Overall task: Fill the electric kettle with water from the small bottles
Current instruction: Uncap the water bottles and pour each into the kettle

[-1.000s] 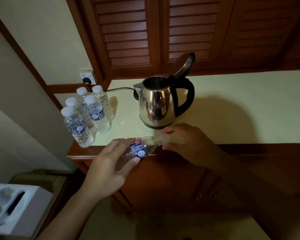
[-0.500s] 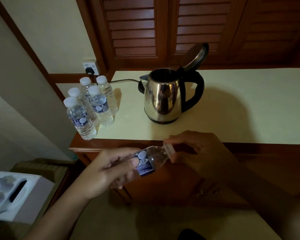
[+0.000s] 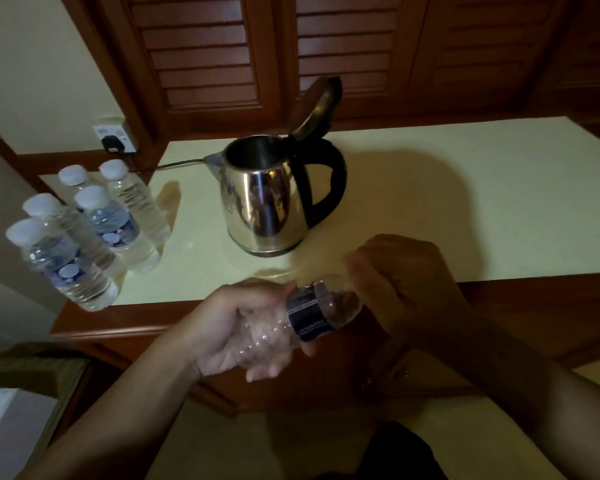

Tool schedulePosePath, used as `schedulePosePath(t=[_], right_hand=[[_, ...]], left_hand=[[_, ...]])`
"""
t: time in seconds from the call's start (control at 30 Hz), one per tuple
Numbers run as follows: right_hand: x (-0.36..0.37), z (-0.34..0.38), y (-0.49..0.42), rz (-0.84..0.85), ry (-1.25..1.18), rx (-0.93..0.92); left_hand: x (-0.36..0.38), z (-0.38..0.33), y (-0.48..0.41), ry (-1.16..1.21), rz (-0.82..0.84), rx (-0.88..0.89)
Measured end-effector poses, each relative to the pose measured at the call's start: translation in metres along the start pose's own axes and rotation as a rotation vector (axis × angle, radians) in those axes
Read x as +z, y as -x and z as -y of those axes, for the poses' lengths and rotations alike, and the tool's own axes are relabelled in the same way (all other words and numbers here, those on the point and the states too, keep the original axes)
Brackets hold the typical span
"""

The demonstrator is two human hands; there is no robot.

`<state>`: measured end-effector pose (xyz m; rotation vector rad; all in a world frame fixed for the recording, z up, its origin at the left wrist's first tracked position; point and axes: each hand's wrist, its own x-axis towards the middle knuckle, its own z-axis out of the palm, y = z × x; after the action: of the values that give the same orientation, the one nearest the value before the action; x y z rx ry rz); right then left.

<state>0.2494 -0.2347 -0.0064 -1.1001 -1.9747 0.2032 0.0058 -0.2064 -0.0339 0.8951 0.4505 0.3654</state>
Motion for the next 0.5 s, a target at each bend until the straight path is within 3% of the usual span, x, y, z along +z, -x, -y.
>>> schedulePosePath(t=[0.07, 0.2, 0.27, 0.4, 0.5], right_hand=[[-0.015, -0.023, -0.002, -0.013, 0.0, 0.157], [-0.055, -0.078, -0.009, 0.003, -0.047, 0.522], [-0.075, -0.109, -0.013, -0.053, -0.062, 0.623], [-0.119, -0.177, -0.026, -0.1, -0.063, 0.64], [-0.164, -0.226, -0.035, -0.086, -0.036, 0.557]], left_hand=[[0.013, -0.006, -0.029, -0.286, -0.194, 0.134], [0.04, -0.004, -0.1, -1.231, -0.535, 0.572], [0.044, -0.001, -0.143, -1.458, -0.637, 0.678], [0.066, 0.001, -0.238, -1.457, -0.808, 0.565], [0.087, -0.006, -0.301, -1.254, -0.75, 0.433]])
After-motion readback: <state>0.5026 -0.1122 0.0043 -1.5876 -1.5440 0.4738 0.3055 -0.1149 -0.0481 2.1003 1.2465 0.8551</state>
